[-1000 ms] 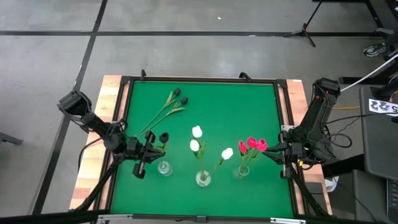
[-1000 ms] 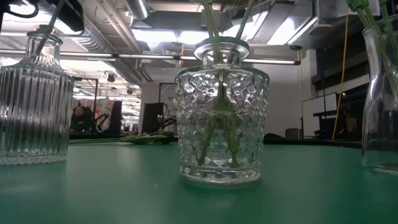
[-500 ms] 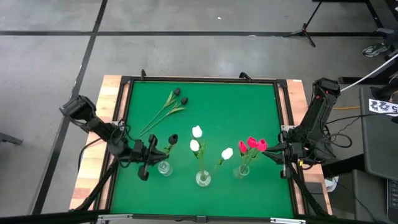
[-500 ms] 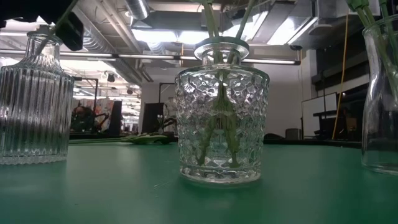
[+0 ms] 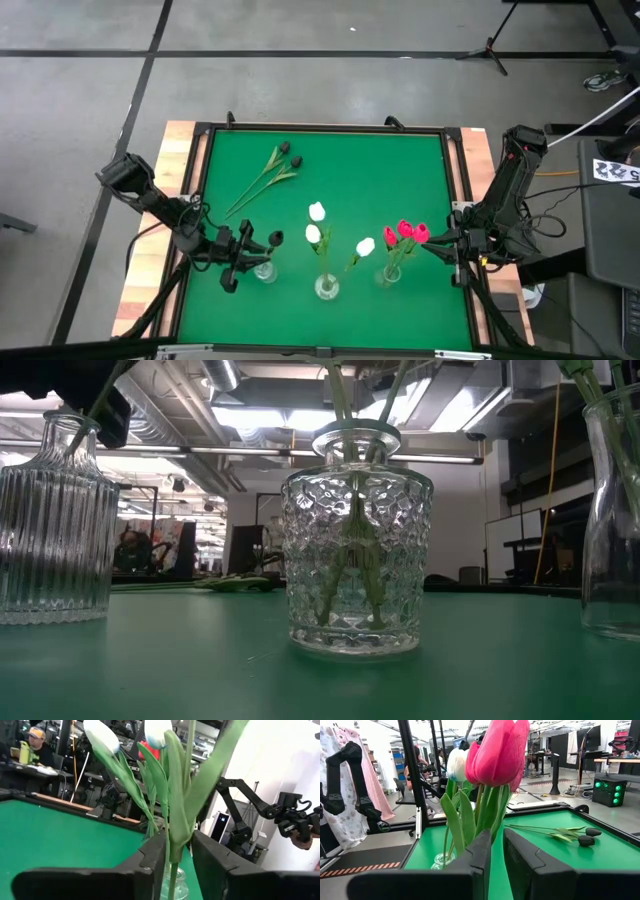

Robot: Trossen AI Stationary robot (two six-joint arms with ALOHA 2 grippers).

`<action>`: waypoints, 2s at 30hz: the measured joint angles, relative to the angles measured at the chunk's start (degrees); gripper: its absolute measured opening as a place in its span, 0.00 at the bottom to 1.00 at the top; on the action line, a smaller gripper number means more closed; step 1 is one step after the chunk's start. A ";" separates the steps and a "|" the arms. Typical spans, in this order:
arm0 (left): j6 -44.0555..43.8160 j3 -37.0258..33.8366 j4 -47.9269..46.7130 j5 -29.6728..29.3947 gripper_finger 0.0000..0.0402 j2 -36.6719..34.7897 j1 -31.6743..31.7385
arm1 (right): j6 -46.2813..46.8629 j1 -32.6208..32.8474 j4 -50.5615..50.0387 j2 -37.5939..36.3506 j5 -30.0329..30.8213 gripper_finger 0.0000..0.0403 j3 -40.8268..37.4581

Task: Sort flowers into vase by color
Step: Put the top left black tulip into the left transparent vase, then put the left black tulip into the left transparent vase

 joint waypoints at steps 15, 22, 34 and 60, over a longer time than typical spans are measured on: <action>3.00 -0.02 1.75 -7.70 0.43 -4.00 -0.46 | -0.22 0.01 -1.14 0.00 -0.02 0.13 -0.02; 4.07 -0.02 -0.09 -11.05 0.43 -15.76 -0.80 | -1.78 0.00 -1.40 -0.02 -0.02 0.13 -0.02; 10.89 3.69 -24.95 -11.04 0.37 -54.13 -4.71 | -3.43 0.02 -1.11 -0.04 0.59 0.13 -0.02; -30.80 42.91 -134.49 -43.66 0.21 -60.82 3.96 | -14.44 0.00 3.78 -8.29 9.06 0.13 -0.02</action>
